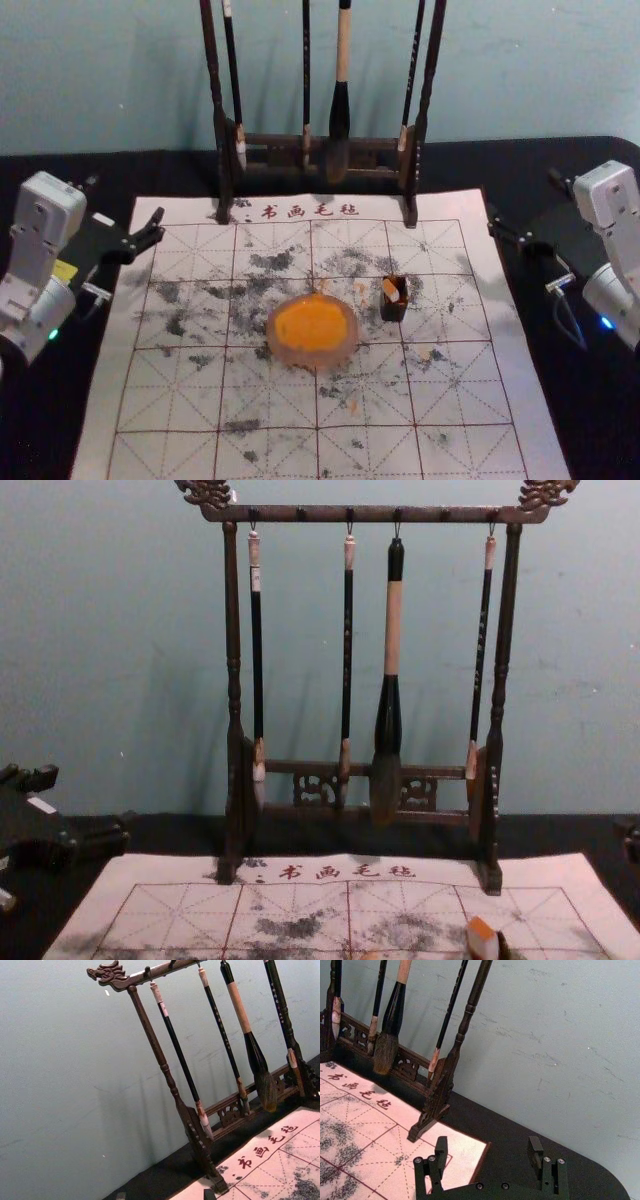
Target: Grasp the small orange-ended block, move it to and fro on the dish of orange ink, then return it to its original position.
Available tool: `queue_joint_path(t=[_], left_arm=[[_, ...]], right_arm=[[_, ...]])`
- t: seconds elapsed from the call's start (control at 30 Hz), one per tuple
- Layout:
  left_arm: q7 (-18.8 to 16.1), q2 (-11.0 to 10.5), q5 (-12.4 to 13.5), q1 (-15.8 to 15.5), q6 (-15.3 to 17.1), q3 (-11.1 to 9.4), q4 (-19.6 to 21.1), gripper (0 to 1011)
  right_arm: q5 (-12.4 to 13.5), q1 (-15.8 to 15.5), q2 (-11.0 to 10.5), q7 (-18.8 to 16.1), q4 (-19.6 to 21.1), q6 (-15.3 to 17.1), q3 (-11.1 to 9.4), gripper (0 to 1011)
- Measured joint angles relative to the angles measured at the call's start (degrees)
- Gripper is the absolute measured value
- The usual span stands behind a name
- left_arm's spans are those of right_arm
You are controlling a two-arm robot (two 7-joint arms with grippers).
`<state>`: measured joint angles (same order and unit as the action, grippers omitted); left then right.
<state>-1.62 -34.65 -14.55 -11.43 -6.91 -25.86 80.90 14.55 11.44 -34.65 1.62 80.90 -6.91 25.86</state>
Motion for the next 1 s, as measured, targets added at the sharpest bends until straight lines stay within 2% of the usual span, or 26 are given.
queue_joint_path(t=[1.0], left_arm=[[0.0,0.0,0.0,0.0,0.0,0.0,0.0,1001]], right_arm=[[0.0,0.0,0.0,0.0,0.0,0.0,0.0,1003]])
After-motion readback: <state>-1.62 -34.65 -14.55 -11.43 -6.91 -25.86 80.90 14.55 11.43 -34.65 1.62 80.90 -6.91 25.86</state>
